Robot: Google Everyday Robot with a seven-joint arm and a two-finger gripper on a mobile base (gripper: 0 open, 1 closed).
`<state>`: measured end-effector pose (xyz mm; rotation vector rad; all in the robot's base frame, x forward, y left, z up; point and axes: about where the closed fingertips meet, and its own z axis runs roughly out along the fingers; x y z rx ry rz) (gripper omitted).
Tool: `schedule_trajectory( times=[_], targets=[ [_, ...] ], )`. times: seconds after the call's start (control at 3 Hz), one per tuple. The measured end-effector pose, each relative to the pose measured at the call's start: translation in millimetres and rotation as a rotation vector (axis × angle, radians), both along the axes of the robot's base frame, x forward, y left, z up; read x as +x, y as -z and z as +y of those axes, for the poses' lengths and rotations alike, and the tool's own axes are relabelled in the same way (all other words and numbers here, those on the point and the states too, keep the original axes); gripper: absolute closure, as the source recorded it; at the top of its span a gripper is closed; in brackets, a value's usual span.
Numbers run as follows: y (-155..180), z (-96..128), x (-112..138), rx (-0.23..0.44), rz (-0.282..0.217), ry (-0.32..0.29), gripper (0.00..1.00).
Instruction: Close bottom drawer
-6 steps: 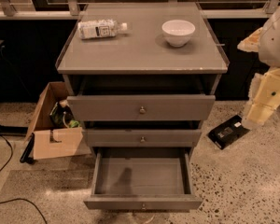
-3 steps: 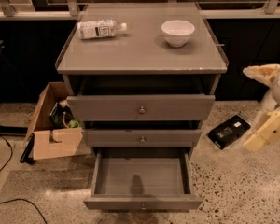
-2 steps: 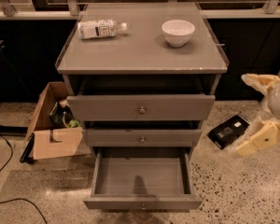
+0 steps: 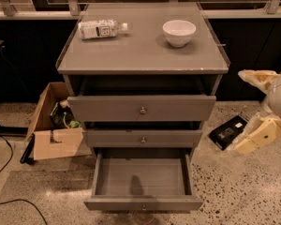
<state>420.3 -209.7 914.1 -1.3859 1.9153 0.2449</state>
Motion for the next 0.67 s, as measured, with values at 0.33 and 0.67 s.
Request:
schedule_trajectory(
  times=[0.33,0.67],
  targets=[
    [27.1,6.2,-6.6,0.008,0.083,-0.025,0.00],
    [58.6,2.9,-19.0,0.050,0.144,-0.001,0.00]
  ],
)
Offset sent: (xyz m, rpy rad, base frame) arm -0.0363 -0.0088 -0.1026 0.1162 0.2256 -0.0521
